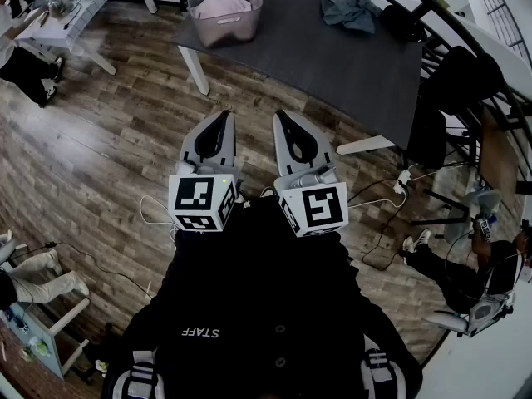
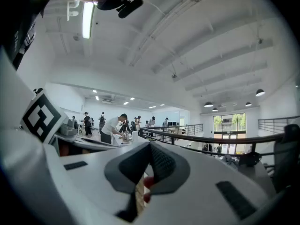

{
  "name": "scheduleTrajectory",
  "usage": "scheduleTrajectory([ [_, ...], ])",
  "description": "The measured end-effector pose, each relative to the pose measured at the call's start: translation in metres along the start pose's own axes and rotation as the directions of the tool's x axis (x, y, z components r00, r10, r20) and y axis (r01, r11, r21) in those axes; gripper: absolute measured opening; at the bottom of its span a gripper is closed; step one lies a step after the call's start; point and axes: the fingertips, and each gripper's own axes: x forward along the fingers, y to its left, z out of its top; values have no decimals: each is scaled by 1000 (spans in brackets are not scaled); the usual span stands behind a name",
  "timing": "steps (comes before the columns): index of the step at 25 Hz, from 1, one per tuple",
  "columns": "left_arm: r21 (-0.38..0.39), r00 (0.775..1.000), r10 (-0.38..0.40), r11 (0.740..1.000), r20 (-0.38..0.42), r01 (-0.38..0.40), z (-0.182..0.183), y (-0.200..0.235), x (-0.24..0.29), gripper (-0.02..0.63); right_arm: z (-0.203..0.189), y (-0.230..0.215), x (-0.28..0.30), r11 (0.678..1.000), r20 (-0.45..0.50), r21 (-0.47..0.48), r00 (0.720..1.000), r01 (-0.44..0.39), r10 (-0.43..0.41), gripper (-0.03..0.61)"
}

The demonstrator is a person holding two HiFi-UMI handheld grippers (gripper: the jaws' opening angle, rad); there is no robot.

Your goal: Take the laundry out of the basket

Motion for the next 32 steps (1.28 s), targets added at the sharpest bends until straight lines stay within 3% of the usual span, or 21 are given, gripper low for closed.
scheduleTrajectory([
  [10, -1, 1000, -5, 1000, 1, 5, -1, 17, -2, 0, -3, 5, 11, 999, 4, 9, 1000, 31, -31, 14],
  [24, -43, 995, 89, 995, -46, -91, -29, 87, -19, 0, -30, 41, 47, 995, -33, 95, 999, -27, 30, 14],
  [32, -34, 990, 120, 992, -70, -122, -30, 105, 20, 0, -47, 13, 81, 992, -67, 123, 998, -11, 20, 14],
])
